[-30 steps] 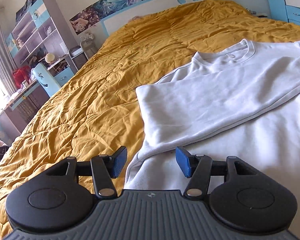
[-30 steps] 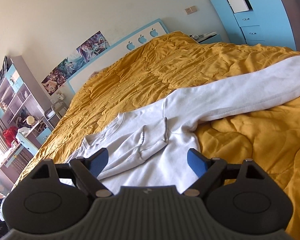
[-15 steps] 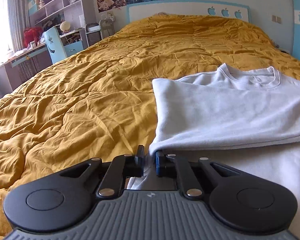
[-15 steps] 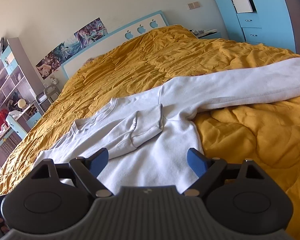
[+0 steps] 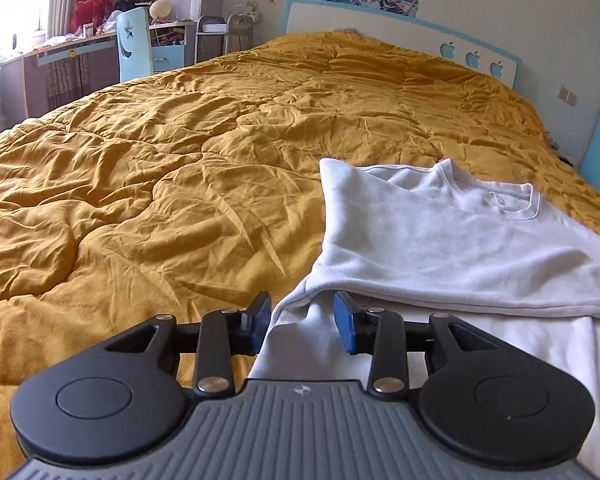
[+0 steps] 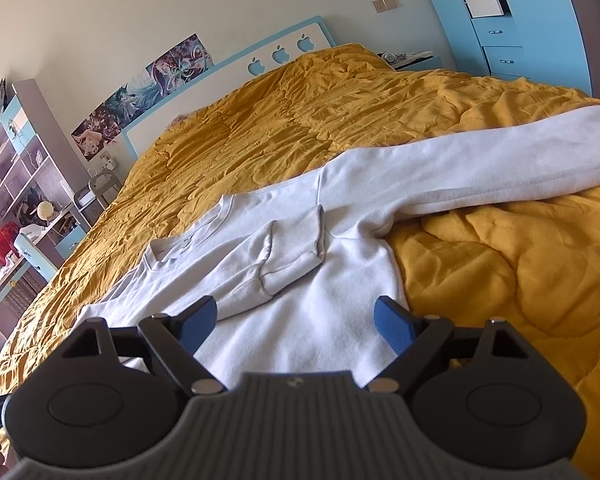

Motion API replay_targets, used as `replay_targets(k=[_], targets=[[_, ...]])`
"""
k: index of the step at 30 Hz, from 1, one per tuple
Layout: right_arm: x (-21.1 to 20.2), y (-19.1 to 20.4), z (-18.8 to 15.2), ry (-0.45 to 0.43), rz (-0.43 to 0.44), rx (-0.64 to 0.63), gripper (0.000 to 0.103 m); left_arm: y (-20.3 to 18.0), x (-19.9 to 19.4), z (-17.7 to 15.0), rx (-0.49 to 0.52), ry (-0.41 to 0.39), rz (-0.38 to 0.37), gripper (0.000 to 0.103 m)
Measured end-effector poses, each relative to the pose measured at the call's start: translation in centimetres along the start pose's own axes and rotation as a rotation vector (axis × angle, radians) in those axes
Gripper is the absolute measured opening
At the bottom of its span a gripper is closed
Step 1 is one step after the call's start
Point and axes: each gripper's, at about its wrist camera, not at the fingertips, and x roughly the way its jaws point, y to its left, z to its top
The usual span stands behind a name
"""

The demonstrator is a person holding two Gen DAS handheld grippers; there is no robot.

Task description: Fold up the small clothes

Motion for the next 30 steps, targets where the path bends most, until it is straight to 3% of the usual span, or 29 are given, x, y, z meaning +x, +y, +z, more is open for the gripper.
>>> replay_targets(k=[4,9,15,17,19,25,30], targets=[[-0.1,-0.5,0.3,0.000,0.009,0.039,0.082,-1.7,-2.3,0.6,0.014,-0.035,-0.044,0.050],[-1.7,-3.0,1.5,-0.064,0.008,0.167,0.082,-4.3,-4.4,1.2,0.055,-0.066,-0.092,0.053],[-6.0,-12.4,3.4,-0.238,-0.101,0.554,0.081,-6.5,-6.8,1.1,0.151,-0.129,-0.105,0.058],[-7.5,-16.1,3.5,-0.292,-0.108,0.701,0.076,-6.8,-7.2,1.0,0.163,-0.132,-0.107,0.058],[-8.7,-18.5,3.5,-0.339,-0.122,0.770,0.073,-6.9,-7.4,1.1,0.156,-0.125,-0.115,0.059],[-10.6,-23.8,5.5,-0.440,-0.254,0.756,0.072,-6.8,-7.6,1.0,0.119,-0.071,-0.163,0.060],[-10.0,-26.7,7.1,-0.482,-0.295,0.746,0.073,-6.8,-7.6,0.9,0.098,-0.018,-0.179,0.060]])
